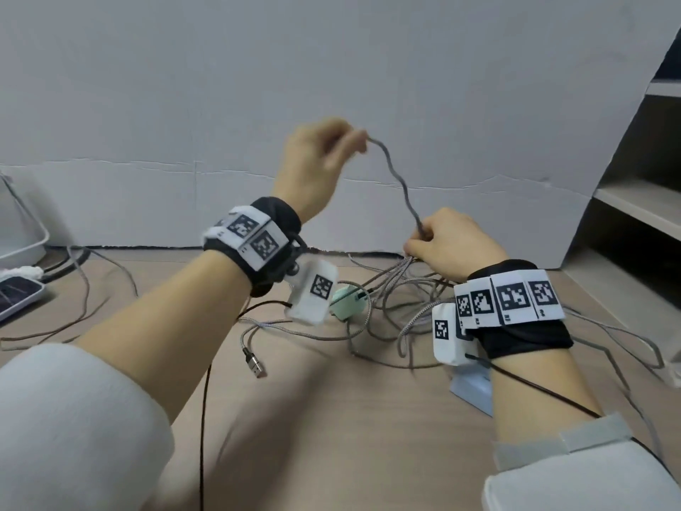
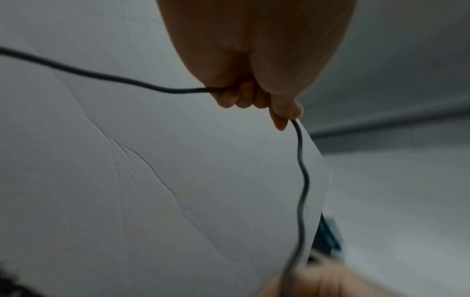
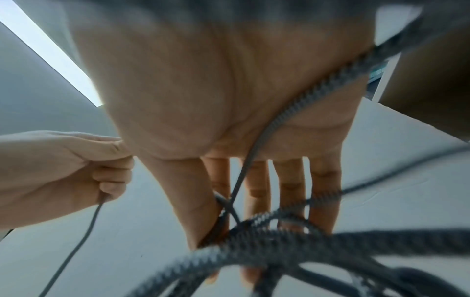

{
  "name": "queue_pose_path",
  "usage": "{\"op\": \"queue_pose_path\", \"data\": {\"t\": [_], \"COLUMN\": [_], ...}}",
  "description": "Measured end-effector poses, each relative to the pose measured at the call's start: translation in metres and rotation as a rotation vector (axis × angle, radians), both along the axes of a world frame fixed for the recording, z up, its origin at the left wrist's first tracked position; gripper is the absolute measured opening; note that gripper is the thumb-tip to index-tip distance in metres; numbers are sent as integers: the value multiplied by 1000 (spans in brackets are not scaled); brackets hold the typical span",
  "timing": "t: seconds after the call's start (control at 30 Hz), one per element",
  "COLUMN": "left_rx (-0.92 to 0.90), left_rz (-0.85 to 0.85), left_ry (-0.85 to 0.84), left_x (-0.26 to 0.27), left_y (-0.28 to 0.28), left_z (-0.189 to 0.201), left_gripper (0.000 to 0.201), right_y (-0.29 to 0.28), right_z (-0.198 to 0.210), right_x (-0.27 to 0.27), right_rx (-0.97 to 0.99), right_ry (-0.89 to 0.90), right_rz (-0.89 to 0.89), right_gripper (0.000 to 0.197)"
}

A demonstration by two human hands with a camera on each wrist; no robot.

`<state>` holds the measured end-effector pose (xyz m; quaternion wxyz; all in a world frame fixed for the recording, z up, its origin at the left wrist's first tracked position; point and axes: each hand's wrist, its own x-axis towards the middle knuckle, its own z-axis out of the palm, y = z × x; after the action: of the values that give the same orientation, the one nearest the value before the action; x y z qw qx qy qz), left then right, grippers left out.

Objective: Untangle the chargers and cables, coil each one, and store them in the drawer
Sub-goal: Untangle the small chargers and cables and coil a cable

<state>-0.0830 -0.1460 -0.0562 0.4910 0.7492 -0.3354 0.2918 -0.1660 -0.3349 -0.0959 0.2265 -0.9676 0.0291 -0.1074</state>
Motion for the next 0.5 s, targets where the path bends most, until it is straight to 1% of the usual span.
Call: {"op": "queue_pose_path", "data": {"t": [0.07, 0.17, 0.3, 0.33, 0.4, 0.43, 0.5], "left_rx": [-177, -266, -463, -489, -471, -430, -267], "left_rz": [43, 126, 296, 323, 387, 423, 509], "left_ry": [58, 143, 313, 356, 429, 453, 498], "left_x": [6, 16, 39, 45, 54, 56, 56], "left_y": [11, 23, 39, 43, 50, 51, 51], "left_z": [9, 7, -7, -13, -25, -30, -36], "left_gripper": [24, 24, 30, 31, 30, 28, 24], "right_y": [-2, -2, -4, -5, -5, -4, -3], "right_z": [0, 0, -4, -5, -4, -3, -2], "right_x": [2, 6, 8, 8, 7, 6, 6], "right_rx": [26, 75, 50, 47, 50, 62, 84], "right_ry": [-16, -76, -45, -49, -77, -97, -122], "right_rz": [7, 19, 18, 14, 12, 14, 13], "right_gripper": [19, 29, 27, 26, 23, 21, 20]}}
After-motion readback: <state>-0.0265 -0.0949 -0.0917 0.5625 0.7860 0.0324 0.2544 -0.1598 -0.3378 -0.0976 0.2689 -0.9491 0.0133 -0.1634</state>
